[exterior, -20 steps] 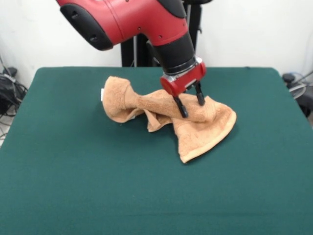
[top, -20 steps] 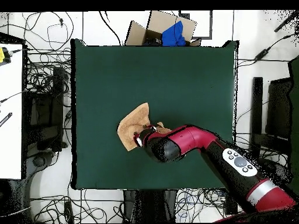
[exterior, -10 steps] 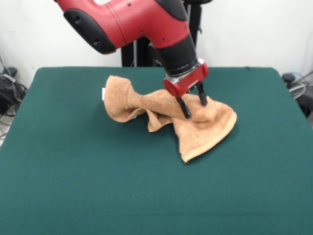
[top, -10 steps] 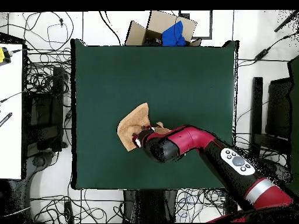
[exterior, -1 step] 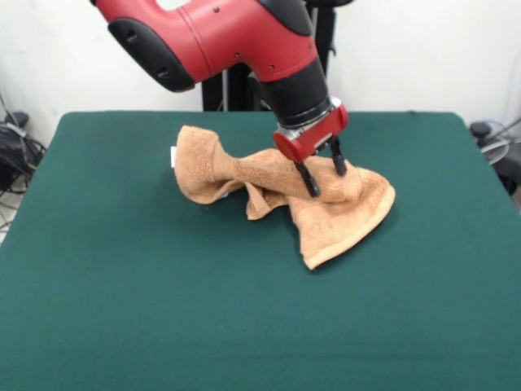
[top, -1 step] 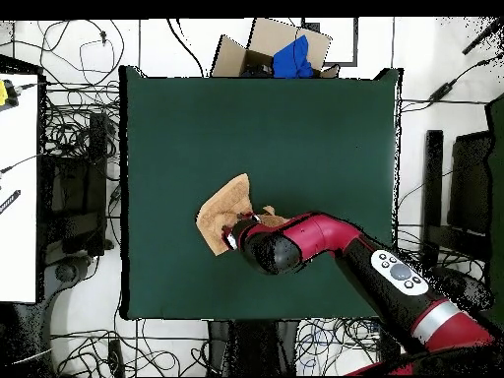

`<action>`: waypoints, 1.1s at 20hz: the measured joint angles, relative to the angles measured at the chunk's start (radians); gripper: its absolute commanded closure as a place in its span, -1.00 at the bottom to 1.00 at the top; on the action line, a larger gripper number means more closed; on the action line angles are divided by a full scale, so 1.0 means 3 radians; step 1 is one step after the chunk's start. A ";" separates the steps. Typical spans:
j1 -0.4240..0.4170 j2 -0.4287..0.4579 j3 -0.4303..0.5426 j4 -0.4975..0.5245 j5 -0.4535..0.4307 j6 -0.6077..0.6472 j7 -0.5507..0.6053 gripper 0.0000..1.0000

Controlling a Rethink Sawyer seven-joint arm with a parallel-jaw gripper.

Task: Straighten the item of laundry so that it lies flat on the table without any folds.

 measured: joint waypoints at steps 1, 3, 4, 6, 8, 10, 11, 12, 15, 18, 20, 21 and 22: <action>0.0000 0.0000 0.0000 0.0000 0.0001 0.0000 0.0000 -1.00; 0.0000 0.0000 0.0000 0.0000 0.0001 0.0000 0.0000 1.00; 0.0000 0.0000 0.0000 0.0000 0.0001 0.0000 0.0000 1.00; 0.0000 0.0000 0.0000 0.0000 0.0005 0.0000 0.0000 1.00; 0.0000 0.0000 0.0000 0.0000 0.0017 0.0001 0.0000 1.00; 0.0003 -0.0001 0.0000 0.0000 0.0038 0.0001 0.0000 1.00; 0.0005 -0.0001 0.0000 0.0000 0.0045 0.0001 0.0000 1.00; 0.0008 -0.0001 0.0000 0.0000 0.0051 0.0001 0.0000 1.00; 0.0022 -0.0001 0.0000 0.0000 0.0055 0.0001 0.0000 1.00; 0.0048 -0.0001 -0.0001 0.0000 0.0058 0.0001 0.0000 1.00; 0.0070 -0.0006 0.0000 0.0001 0.0068 0.0001 0.0000 1.00; 0.0085 -0.0014 -0.0001 0.0001 0.0080 0.0001 0.0000 1.00; 0.0099 -0.0026 -0.0001 0.0002 0.0096 0.0001 0.0000 1.00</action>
